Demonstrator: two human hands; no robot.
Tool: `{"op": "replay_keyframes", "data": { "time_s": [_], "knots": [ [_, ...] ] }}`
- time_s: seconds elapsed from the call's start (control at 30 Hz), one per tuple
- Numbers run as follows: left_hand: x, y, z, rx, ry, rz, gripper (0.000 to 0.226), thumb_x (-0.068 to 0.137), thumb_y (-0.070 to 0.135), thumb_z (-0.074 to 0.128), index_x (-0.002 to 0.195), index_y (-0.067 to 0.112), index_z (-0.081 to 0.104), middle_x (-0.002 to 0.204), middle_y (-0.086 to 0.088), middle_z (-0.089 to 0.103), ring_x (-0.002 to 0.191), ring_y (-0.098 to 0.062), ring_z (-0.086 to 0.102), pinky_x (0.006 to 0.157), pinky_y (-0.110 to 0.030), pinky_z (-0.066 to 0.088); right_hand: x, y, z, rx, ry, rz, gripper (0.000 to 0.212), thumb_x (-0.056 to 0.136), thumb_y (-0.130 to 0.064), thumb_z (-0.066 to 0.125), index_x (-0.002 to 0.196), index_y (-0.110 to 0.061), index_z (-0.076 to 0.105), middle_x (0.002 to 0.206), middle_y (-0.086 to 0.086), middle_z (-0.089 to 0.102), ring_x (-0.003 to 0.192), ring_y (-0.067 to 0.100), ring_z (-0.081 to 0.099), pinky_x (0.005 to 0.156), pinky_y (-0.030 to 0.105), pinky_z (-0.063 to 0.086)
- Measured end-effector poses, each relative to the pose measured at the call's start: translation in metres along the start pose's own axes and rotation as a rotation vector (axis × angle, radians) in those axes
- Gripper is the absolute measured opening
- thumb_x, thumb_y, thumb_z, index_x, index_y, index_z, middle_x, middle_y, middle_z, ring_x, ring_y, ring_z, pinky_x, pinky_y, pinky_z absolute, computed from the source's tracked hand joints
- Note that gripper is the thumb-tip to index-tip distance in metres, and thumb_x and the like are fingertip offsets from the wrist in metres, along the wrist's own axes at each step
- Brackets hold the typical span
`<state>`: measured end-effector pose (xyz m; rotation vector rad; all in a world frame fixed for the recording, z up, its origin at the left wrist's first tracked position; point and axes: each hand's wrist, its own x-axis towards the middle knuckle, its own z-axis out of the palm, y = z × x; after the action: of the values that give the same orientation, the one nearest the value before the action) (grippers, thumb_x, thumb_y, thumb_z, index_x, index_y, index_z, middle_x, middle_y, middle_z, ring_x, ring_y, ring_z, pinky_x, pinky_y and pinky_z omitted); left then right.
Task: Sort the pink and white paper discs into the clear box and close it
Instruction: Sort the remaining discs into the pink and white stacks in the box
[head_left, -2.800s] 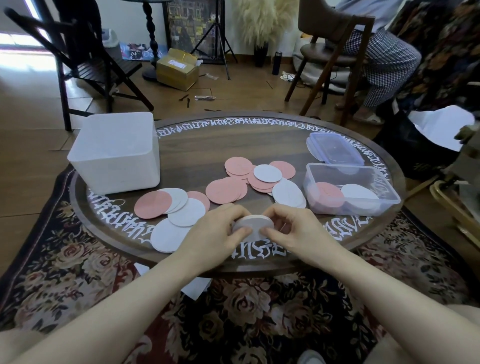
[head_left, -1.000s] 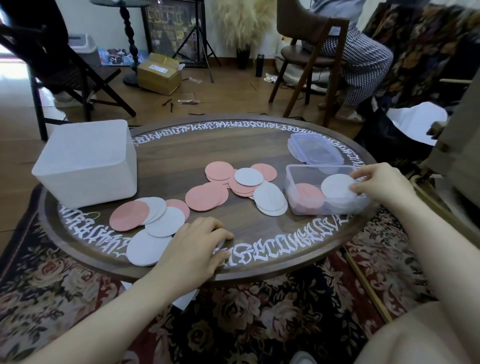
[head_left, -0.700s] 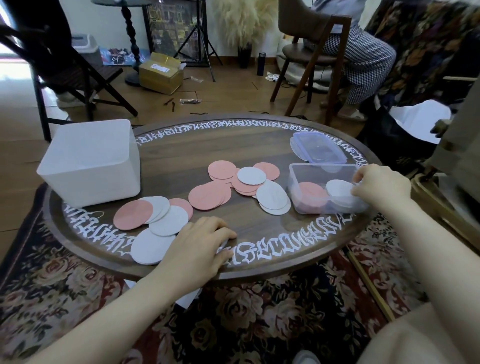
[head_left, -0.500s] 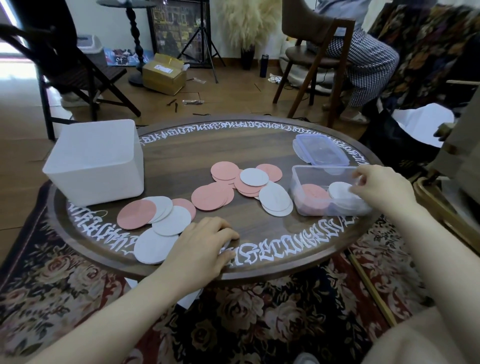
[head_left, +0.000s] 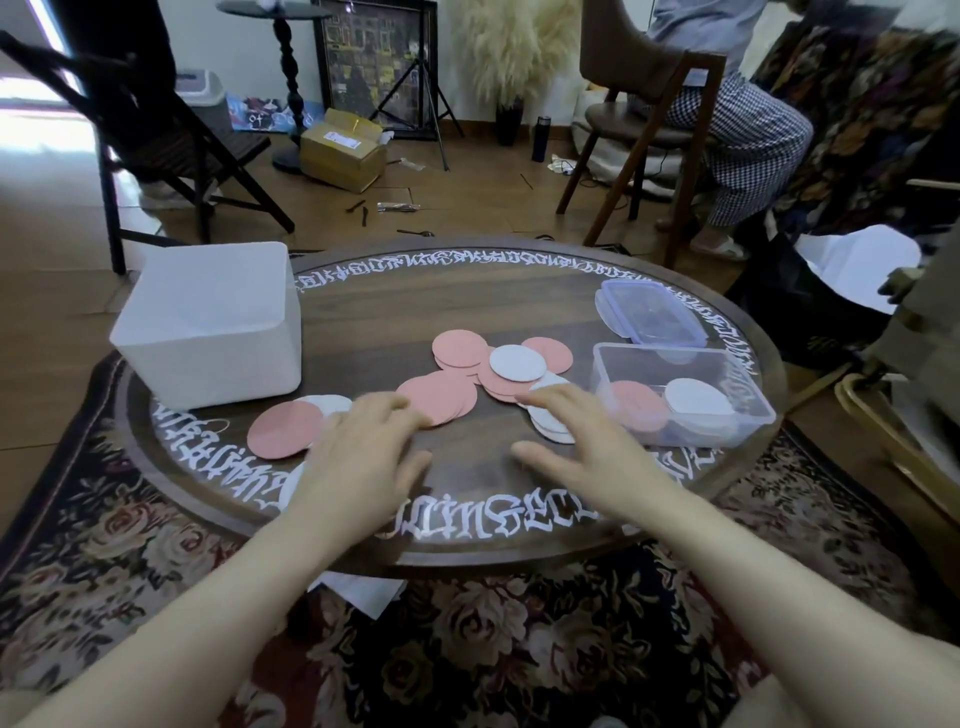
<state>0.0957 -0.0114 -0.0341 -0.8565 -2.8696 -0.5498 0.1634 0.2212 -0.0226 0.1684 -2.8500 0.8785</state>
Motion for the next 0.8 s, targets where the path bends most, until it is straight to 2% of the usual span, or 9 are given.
{"op": "replay_keyframes", "data": {
  "time_s": [0.07,0.13,0.2,0.27,0.4,0.5,0.6,0.7,0.8],
  "knots": [
    [0.003,-0.016,-0.012,0.101,-0.071,-0.156,0.045,0.09,0.043,0.051,0.133,0.027,0.05,0.146,-0.003,0.037,0.137,-0.021,0.03,0.106,-0.04,0.029,0.011,0.004,0.01,-0.077,-0.088,0.075,0.067,0.088,-0.048,0.058,0.146,-0.028,0.031,0.151,-0.005,0.03,0.141,0.013,0.021,0.116,0.032,0.017],
    [0.002,-0.029,-0.018,0.141,-0.265,-0.28,0.058,0.092,0.052,0.042,0.144,0.03,0.031,0.157,-0.005,0.014,0.144,-0.022,0.013,0.114,-0.043,0.022,0.027,0.012,0.017,-0.159,-0.122,0.186,0.074,0.089,-0.056,0.05,0.15,-0.031,0.017,0.159,-0.004,0.012,0.146,0.016,0.009,0.117,0.04,0.009],
    [-0.003,-0.034,-0.015,0.092,-0.4,-0.363,0.07,0.089,0.062,0.038,0.149,0.036,0.013,0.159,-0.002,-0.012,0.146,-0.02,-0.009,0.115,-0.052,0.012,0.043,0.023,0.022,-0.205,-0.101,0.307,0.075,0.09,-0.059,0.044,0.151,-0.032,0.011,0.16,-0.002,0.006,0.147,0.02,0.006,0.116,0.044,0.009],
    [-0.007,-0.035,-0.005,0.071,-0.419,-0.4,0.078,0.083,0.072,0.036,0.148,0.043,0.003,0.155,0.002,-0.027,0.143,-0.019,-0.023,0.112,-0.062,0.006,0.054,0.03,0.029,-0.25,-0.076,0.408,0.071,0.091,-0.061,0.039,0.15,-0.033,0.013,0.16,0.0,0.007,0.146,0.024,0.005,0.117,0.048,0.008],
    [-0.01,-0.031,0.009,0.113,-0.357,-0.301,0.081,0.08,0.077,0.029,0.148,0.043,0.001,0.154,0.0,-0.031,0.142,-0.022,-0.025,0.109,-0.066,-0.008,0.058,0.012,0.053,-0.297,-0.069,0.408,0.064,0.088,-0.066,0.038,0.145,-0.039,0.026,0.16,-0.003,0.01,0.146,0.026,0.003,0.116,0.054,0.002],
    [-0.01,-0.02,0.015,0.078,-0.378,-0.21,0.081,0.081,0.077,0.031,0.146,0.046,-0.005,0.153,0.0,-0.033,0.141,-0.021,-0.028,0.109,-0.063,-0.014,0.044,-0.017,0.071,-0.137,-0.131,0.341,0.056,0.091,-0.063,0.036,0.143,-0.044,0.027,0.16,-0.008,0.001,0.147,0.024,-0.009,0.116,0.047,-0.006],
    [-0.007,0.001,0.017,-0.102,-0.372,-0.133,0.079,0.084,0.07,0.037,0.144,0.05,-0.009,0.153,0.0,-0.032,0.14,-0.017,-0.03,0.108,-0.058,-0.02,0.025,-0.043,0.071,-0.004,-0.205,0.303,0.051,0.097,-0.054,0.03,0.147,-0.042,0.021,0.16,-0.011,-0.004,0.146,0.015,-0.016,0.116,0.038,-0.013],
    [-0.005,0.017,0.011,-0.255,-0.4,-0.124,0.075,0.088,0.061,0.042,0.142,0.052,-0.01,0.154,0.004,-0.03,0.141,-0.014,-0.029,0.11,-0.055,-0.019,0.016,-0.054,0.061,0.17,-0.177,0.344,0.046,0.101,-0.039,0.034,0.146,-0.036,0.027,0.159,-0.013,0.006,0.146,0.009,-0.009,0.118,0.035,-0.007],
    [0.001,0.01,-0.005,-0.276,-0.39,-0.191,0.072,0.09,0.058,0.043,0.143,0.052,-0.004,0.154,0.008,-0.028,0.141,-0.013,-0.027,0.11,-0.05,-0.018,0.034,-0.044,0.041,0.163,0.01,0.333,0.041,0.099,-0.038,0.039,0.14,-0.032,0.039,0.156,-0.01,0.023,0.146,0.008,0.005,0.118,0.036,0.003]
  ]
}}
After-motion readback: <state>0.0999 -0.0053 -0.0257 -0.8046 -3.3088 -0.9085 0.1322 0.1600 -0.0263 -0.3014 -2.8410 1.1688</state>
